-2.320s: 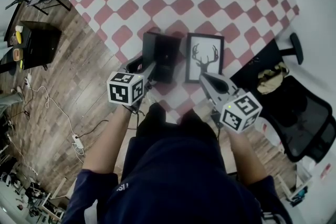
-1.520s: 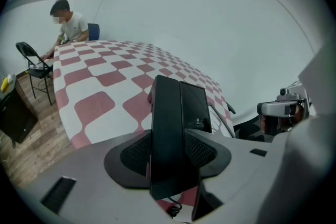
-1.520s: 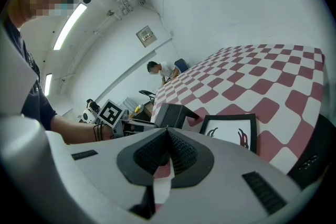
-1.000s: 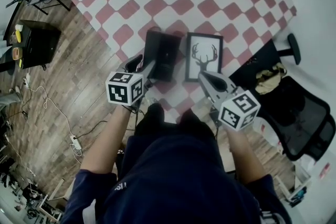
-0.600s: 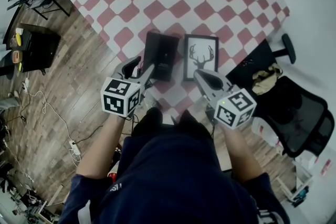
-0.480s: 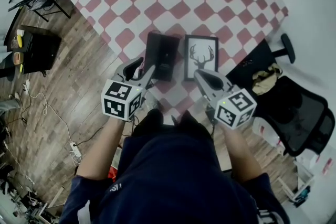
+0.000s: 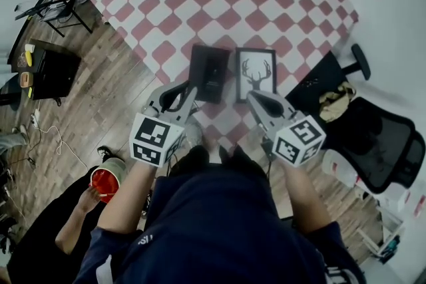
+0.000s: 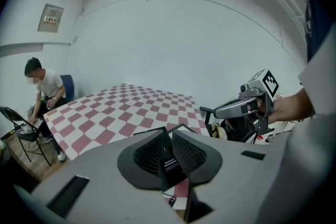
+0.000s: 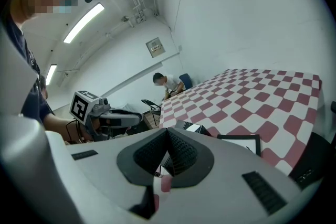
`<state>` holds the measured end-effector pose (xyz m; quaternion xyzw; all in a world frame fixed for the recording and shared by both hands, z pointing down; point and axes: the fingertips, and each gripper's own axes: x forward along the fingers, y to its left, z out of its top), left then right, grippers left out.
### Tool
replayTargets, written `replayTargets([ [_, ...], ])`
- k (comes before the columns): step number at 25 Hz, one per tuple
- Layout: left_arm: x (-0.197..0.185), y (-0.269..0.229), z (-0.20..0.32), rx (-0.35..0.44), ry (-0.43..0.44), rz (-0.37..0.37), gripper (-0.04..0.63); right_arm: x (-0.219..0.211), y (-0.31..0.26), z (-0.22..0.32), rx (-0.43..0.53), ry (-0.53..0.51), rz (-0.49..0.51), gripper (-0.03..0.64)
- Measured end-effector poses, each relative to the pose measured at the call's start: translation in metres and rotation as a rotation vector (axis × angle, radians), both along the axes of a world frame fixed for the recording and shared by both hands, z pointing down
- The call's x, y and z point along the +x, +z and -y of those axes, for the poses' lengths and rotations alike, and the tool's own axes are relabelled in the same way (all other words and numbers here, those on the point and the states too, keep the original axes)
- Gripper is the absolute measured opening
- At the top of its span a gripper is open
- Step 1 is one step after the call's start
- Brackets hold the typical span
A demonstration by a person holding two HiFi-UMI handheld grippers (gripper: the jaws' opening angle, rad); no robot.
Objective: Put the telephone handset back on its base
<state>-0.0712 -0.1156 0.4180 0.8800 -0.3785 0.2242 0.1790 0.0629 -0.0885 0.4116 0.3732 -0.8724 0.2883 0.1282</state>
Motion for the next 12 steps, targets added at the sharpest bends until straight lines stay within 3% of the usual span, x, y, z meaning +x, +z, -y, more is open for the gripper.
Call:
replayTargets([
  [12,-0.019,-0.020,-0.027,0.041,0.008,-0.023,0.052,-0.016,-0.019,-0.022,0.053,-0.007,-0.008,0.015],
])
